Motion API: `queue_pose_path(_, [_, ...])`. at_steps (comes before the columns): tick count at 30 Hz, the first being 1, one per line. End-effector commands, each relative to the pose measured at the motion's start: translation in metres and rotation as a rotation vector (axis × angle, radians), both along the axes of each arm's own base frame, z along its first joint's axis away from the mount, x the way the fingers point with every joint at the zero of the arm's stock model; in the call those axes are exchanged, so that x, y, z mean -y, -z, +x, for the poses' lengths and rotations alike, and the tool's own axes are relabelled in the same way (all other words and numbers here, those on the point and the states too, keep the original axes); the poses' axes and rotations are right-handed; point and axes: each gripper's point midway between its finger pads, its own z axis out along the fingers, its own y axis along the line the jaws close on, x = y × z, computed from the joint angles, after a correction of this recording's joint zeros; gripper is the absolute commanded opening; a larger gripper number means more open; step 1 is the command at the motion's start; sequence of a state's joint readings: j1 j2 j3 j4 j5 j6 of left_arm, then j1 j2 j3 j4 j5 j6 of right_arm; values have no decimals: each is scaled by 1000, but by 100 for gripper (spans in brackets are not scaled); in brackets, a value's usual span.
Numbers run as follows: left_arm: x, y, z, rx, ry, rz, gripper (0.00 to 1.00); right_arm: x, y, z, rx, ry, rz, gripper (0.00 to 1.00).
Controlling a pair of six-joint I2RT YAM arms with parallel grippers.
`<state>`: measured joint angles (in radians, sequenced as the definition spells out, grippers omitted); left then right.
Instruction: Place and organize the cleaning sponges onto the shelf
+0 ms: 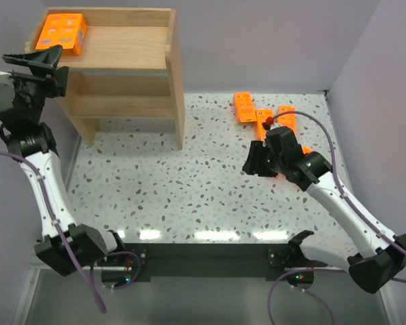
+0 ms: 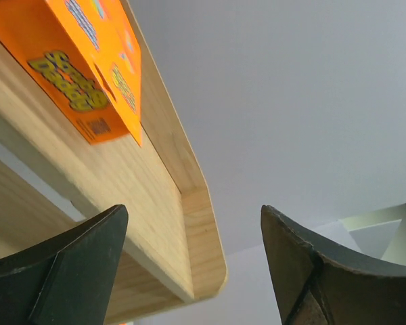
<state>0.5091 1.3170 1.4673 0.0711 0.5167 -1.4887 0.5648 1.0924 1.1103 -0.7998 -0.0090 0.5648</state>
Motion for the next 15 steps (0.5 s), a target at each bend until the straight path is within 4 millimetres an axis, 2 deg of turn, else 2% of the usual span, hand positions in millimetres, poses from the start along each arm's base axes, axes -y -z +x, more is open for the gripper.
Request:
queue_pose_path(1, [50,-18,-57,55,43,146,85,40,-7,22,40,194,-96,52])
queue_pose_path(2, [56,3,-61,6,48,142,85,48,-1,28,21,233,-112,57])
queue_pose_path(3, [75,9,-69,7,76,191,85,69,7,37,-2,319,-119,60])
queue_pose_path(4, [90,6,-89,35,71,224,85,78,9,45,-9,365,-112,63])
queue_pose_path(5, [98,30,-90,-1,89,264,85,90,18,53,-32,411,-129,68])
queue_pose_path(6, [119,33,-106,19,144,298,85,110,21,62,-34,487,-146,70])
queue_pose_path(7, [128,63,-106,-45,186,297,85,122,22,72,-17,536,-164,71])
queue_pose_path(8, [137,77,-110,-55,225,332,85,130,24,80,-11,564,-176,71])
queue_pose_path(9, [157,84,-124,-37,310,358,85,141,32,90,-21,592,-203,71])
queue_pose_path(11, [166,124,-131,-109,373,390,84,151,34,111,17,627,-218,70])
queue_pose_path(12, [175,132,-144,-102,406,411,84,157,47,123,-14,635,-243,69])
queue_pose_path(13, [178,153,-147,-140,430,416,83,160,52,130,-20,650,-252,69])
queue_pose_path(15, [184,169,-161,-144,466,459,83,172,62,145,-31,695,-279,67])
